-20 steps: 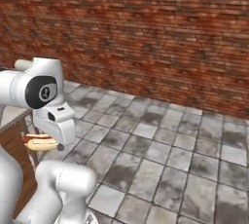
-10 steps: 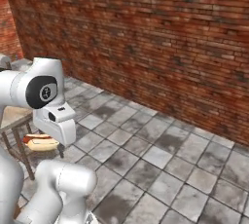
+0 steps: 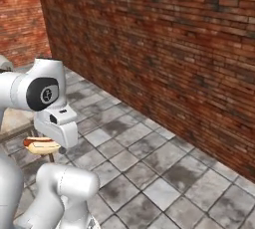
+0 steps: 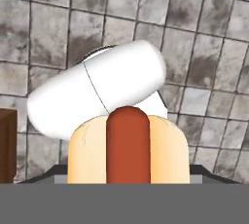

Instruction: Place the cold items (lemon wedge and cucumber) from the fridge in one tupperware on the dining counter. Place the warm items (hot dog and kebab skewer) in the stove area in another tupperware.

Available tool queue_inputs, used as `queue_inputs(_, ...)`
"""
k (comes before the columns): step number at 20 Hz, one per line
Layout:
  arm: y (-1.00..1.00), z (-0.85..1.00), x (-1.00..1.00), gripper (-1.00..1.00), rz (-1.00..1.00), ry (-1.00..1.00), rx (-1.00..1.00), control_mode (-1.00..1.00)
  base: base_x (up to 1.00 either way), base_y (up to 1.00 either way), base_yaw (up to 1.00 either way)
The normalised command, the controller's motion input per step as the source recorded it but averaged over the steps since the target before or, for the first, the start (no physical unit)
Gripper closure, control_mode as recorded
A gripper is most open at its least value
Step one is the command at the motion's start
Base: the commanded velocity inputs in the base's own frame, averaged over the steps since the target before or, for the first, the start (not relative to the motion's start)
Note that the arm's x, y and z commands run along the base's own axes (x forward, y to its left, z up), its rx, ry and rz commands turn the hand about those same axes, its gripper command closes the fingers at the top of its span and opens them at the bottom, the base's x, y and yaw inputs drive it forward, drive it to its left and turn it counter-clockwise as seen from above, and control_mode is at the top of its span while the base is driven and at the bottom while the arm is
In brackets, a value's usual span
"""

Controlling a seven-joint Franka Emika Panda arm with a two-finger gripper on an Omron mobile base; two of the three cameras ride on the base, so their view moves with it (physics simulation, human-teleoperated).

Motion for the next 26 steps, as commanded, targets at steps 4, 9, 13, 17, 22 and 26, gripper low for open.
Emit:
queue_inputs(4, 0.00, 0.00, 0.00, 1.00, 0.00, 0.00, 0.00, 1.00, 1.00, -0.78, 0.40)
queue_inputs(9, 0.00, 0.00, 0.00, 1.00, 0.00, 0.00, 0.00, 1.00, 1.00, -0.70, 0.43)
queue_inputs(13, 0.00, 0.00, 0.00, 1.00, 0.00, 0.00, 0.00, 1.00, 1.00, -0.64, 0.50)
queue_inputs(17, 0.00, 0.00, 0.00, 1.00, 0.00, 0.00, 0.00, 1.00, 1.00, -0.47, 0.63)
queue_inputs(22, 0.00, 0.00, 0.00, 1.00, 0.00, 0.00, 0.00, 1.00, 1.00, -0.47, 0.64)
queue_inputs(26, 0.00, 0.00, 0.00, 1.00, 0.00, 0.00, 0.00, 1.00, 1.00, -0.50, 0.63)
